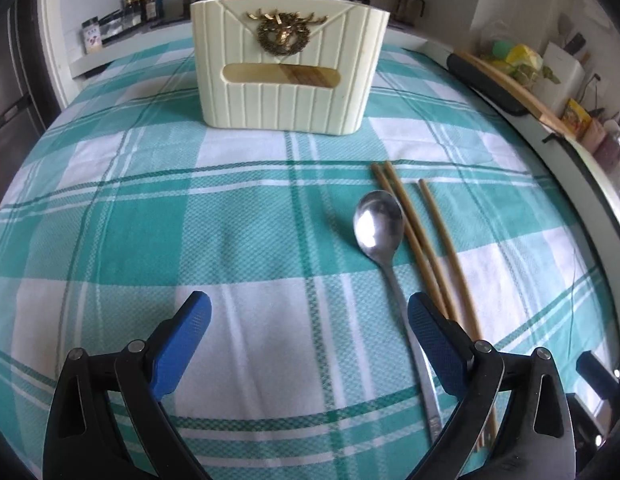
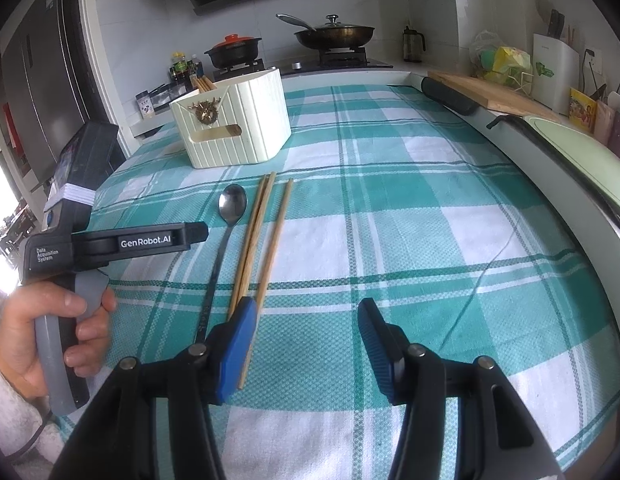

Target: Organize utensils

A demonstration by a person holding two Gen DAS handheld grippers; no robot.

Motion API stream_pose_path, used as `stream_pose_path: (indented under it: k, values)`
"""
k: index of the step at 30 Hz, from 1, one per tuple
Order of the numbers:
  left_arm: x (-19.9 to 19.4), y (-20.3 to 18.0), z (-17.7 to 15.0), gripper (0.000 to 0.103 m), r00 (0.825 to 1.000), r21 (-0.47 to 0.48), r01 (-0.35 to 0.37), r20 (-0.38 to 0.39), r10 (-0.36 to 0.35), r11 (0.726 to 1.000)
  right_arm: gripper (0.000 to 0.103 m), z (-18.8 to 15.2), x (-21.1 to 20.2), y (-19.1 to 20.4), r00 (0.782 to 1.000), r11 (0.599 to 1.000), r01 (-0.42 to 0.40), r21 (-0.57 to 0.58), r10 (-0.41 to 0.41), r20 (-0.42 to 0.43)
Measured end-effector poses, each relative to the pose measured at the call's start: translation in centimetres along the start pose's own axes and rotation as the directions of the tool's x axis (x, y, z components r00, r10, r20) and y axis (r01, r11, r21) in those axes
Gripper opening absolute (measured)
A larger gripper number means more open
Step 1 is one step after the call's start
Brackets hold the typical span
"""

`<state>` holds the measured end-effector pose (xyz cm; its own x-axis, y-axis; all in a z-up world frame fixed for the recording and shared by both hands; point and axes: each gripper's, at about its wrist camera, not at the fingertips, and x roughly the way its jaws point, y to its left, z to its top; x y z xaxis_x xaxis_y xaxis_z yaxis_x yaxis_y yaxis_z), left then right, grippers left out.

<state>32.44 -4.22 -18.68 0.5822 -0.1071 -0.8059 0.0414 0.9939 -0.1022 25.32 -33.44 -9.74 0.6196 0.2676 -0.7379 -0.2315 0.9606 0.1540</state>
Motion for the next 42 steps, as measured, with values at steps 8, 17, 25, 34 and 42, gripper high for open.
stream_pose_path:
  k: [8,17,25,34,42]
  values:
    - [1.6,-2.1,-0.5,0.07,0.998,0.064,-0.067,0.018,0.066,0.996,0.054,-0.1,-0.5,-0.4,1.0,1.0,0.018,0.002,-0.018,0.011]
    - [-0.4,0.2,-2.1,0.005,0.997,0.077,-0.064,0.044,0.061,0.995,0.048,2.2,2.9,0.5,0.999,0.999,-0.042,-0.015,0.041,-0.021]
    - [-2.8,6.5,-4.5,0.005,0.988,0.032,-0.154,0.036,0.153,0.987,0.024,4.6,8.1,2.5,0.989,0.995,-0.065,-0.069,0.056,-0.134]
    - [-4.6,10.6,-6.5,0.02,0.991,-0.031,-0.132,0.012,0.133,0.991,0.007,3.6,8.2,2.1,0.98,0.984,0.085,-0.156,-0.111,-0.163]
    - [-6.2,12.4,-7.7,0.079,0.999,-0.008,-0.043,-0.024,0.042,0.999,0.031,1.7,5.5,-1.6,0.974,0.988,0.1,-0.12,-0.122,-0.189]
